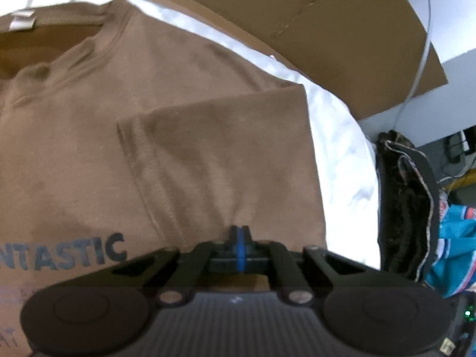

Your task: Fold clothes

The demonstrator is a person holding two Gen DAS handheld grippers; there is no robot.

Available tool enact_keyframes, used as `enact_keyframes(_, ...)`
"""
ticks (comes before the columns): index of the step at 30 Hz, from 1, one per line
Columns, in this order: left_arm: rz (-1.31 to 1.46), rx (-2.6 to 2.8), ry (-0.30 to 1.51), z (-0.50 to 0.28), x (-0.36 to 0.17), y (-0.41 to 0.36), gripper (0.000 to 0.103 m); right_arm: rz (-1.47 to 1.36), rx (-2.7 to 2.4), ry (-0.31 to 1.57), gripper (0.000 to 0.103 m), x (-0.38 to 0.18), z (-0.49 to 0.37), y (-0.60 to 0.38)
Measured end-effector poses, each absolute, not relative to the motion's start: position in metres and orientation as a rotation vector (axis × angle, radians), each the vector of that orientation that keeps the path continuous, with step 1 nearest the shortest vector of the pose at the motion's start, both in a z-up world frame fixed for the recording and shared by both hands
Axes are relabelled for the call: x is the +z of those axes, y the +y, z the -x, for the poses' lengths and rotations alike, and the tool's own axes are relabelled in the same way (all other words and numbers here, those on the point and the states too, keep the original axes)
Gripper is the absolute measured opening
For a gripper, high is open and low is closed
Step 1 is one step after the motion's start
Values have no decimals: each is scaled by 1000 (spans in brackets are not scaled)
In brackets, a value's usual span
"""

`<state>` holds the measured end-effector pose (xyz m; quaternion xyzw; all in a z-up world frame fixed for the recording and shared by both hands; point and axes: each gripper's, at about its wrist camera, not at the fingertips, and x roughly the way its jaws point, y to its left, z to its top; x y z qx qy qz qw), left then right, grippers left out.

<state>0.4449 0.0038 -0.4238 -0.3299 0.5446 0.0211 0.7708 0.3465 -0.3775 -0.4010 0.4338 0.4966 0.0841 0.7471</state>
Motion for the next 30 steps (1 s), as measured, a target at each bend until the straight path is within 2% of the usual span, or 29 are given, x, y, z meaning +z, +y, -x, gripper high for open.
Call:
enact_keyframes(1,715,43,1186,-445,-420,6,2,-945,190,1084,15,-399,-347,-378)
enact_keyframes(3,704,36,1189,-446,-412,10,11,-938,201,1078,15,-396,-347,-378)
enact_keyframes(4,683,34,1177,-447,-406,11,18,-934,206,1075,13,-394,-348,-378)
enact_keyframes(5,673,32,1166,-447,-401,13,20,-930,212,1072,13,-393,-348,-378)
enact_keyframes(10,673,46,1124,-448,-388,24,20,-909,236,1055,15,-384,-352,-378)
enact_keyframes(13,676,70,1114,-450,-388,30,20,-887,240,1030,31,-377,-361,-372)
enact_keyframes(30,680,53,1077,-538,-399,-1,20,-891,185,1025,31,-392,-408,-368)
